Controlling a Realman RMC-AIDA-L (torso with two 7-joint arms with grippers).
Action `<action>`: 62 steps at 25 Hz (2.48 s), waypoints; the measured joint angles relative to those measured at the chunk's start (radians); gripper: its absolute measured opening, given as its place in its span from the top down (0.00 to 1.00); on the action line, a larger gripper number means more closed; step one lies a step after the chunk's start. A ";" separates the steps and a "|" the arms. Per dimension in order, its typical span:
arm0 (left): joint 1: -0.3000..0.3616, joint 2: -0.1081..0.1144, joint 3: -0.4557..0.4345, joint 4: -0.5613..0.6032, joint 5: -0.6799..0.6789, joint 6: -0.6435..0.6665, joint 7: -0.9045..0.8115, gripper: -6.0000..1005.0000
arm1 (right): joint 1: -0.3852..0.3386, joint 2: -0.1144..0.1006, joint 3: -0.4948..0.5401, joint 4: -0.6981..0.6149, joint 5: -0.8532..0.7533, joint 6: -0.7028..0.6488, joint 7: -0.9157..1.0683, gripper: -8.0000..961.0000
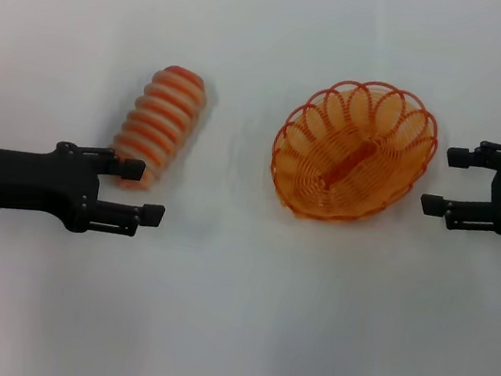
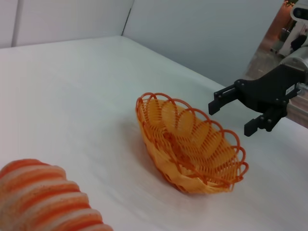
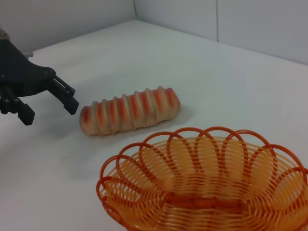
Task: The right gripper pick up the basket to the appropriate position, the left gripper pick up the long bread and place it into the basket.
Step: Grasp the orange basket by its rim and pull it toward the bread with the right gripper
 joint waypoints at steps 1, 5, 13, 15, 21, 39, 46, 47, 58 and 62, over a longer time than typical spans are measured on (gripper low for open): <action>0.000 0.000 0.000 0.000 -0.002 0.000 0.001 0.19 | 0.000 0.000 0.001 0.000 0.000 0.000 0.000 0.08; 0.001 0.001 0.000 0.001 -0.003 0.001 0.002 0.19 | 0.000 0.000 -0.001 0.000 0.000 0.003 -0.002 0.08; 0.001 0.001 -0.003 0.000 -0.006 0.001 0.001 0.19 | 0.000 0.000 0.019 0.000 0.035 -0.001 -0.006 0.08; 0.001 0.001 -0.012 0.000 -0.006 0.001 0.002 0.19 | -0.004 -0.004 0.035 0.000 0.070 -0.003 -0.002 0.08; 0.001 0.002 -0.026 0.000 -0.007 0.002 0.004 0.19 | -0.006 -0.015 0.110 0.000 0.147 -0.008 0.038 0.08; 0.001 -0.001 -0.027 0.000 -0.006 -0.005 -0.002 0.19 | 0.140 -0.044 0.082 -0.018 0.069 0.196 0.473 0.08; 0.001 -0.001 -0.042 0.002 -0.006 -0.007 -0.003 0.19 | 0.209 -0.040 0.024 -0.045 -0.068 0.236 0.628 0.08; 0.001 0.000 -0.042 0.002 -0.006 -0.007 -0.003 0.19 | 0.221 -0.038 0.014 -0.048 -0.091 0.237 0.646 0.08; -0.001 -0.001 -0.043 0.009 -0.006 -0.007 -0.003 0.19 | 0.329 -0.006 -0.150 -0.051 -0.286 0.253 0.766 0.08; -0.002 -0.001 -0.043 0.012 -0.006 -0.006 -0.003 0.19 | 0.353 0.004 -0.193 -0.049 -0.339 0.266 0.794 0.08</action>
